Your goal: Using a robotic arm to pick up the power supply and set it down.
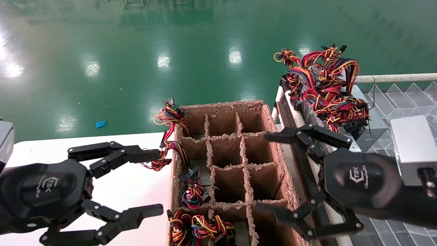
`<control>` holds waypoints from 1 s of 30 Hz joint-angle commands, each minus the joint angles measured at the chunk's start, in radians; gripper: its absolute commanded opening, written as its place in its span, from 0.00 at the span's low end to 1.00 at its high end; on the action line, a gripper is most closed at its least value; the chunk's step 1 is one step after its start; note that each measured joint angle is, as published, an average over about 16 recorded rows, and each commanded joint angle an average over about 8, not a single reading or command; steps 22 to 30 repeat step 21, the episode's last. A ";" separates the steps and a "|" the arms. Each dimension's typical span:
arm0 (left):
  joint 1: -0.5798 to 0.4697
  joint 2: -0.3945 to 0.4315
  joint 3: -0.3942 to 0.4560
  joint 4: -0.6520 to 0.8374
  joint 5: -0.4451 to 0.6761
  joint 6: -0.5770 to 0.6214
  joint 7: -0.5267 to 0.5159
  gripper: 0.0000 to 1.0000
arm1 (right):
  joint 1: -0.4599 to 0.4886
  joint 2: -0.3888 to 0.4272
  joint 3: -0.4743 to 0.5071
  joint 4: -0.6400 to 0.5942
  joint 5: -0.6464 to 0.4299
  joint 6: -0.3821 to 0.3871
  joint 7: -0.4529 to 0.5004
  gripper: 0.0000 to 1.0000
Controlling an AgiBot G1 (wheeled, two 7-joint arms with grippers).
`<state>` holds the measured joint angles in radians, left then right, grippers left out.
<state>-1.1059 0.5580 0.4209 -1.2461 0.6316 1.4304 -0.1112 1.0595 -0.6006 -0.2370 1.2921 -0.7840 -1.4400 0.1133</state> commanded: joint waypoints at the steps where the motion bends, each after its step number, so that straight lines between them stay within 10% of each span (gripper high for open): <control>1: 0.000 0.000 0.000 0.000 0.000 0.000 0.000 1.00 | 0.004 -0.003 -0.012 -0.002 0.015 -0.016 0.021 1.00; 30: 0.000 0.000 0.000 0.000 0.000 0.000 0.000 1.00 | 0.018 -0.012 -0.050 -0.010 0.063 -0.064 0.080 1.00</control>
